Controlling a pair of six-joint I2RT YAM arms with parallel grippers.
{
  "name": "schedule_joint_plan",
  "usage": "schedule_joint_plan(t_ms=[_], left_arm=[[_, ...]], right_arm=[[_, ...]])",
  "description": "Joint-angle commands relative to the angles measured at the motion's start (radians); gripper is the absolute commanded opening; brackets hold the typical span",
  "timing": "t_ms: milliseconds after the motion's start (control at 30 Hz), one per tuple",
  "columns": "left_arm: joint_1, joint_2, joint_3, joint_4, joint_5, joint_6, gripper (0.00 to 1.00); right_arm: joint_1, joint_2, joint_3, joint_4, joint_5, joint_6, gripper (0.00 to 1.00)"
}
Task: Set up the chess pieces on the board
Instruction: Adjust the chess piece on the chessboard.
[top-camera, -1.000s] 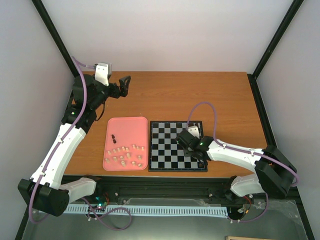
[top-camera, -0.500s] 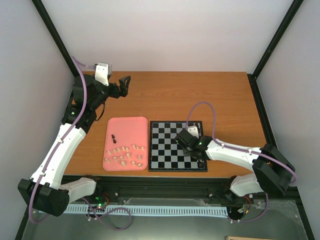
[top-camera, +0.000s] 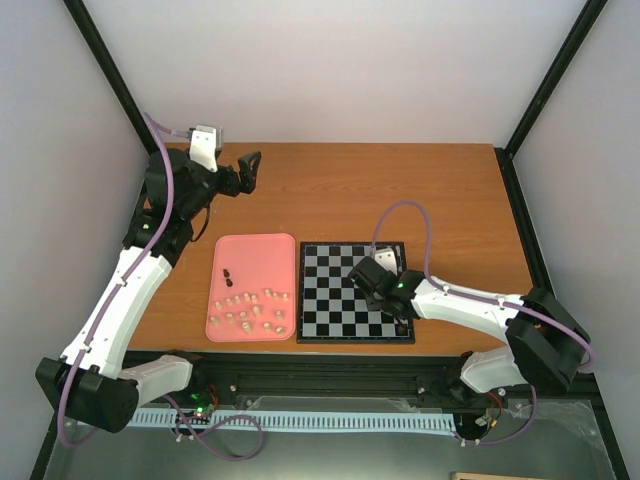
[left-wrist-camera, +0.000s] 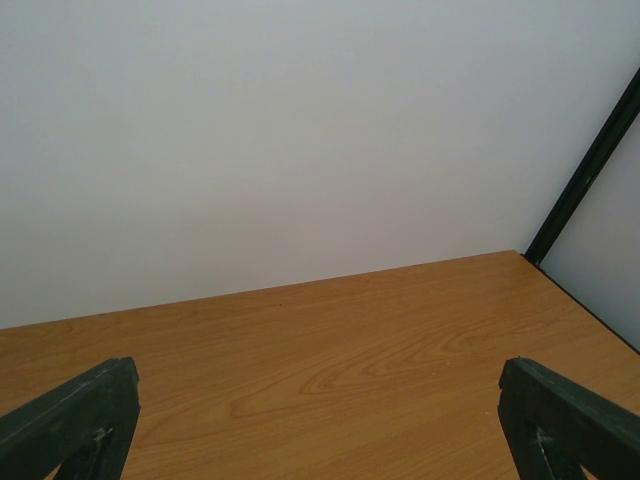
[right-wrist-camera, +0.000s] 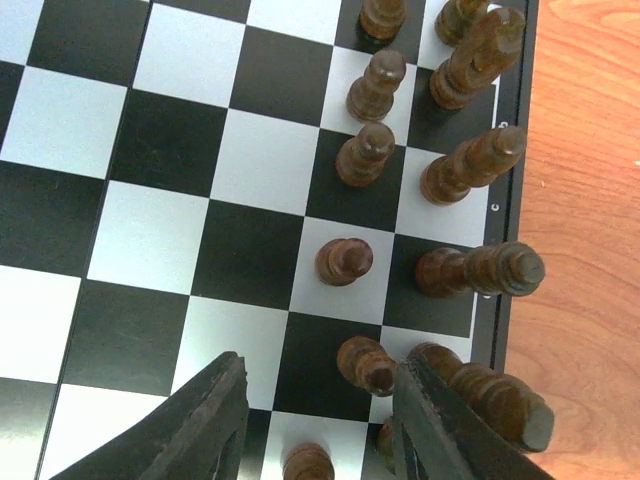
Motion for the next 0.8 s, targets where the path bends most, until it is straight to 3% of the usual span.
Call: schedule_joint_plan(t_ms=[0,767], left_arm=[[-0.005,0.002,0.026,0.023,-0.007,0.02,1.0],[-0.004,0.004,0.025,0.022,-0.016,0.023,1.0]], right_arm=[[-0.008,0.014,0.029,-0.007,0.055,0.002,0.41],[-0.06,0.078,0.025,0.053,0.007,-0.037,0.42]])
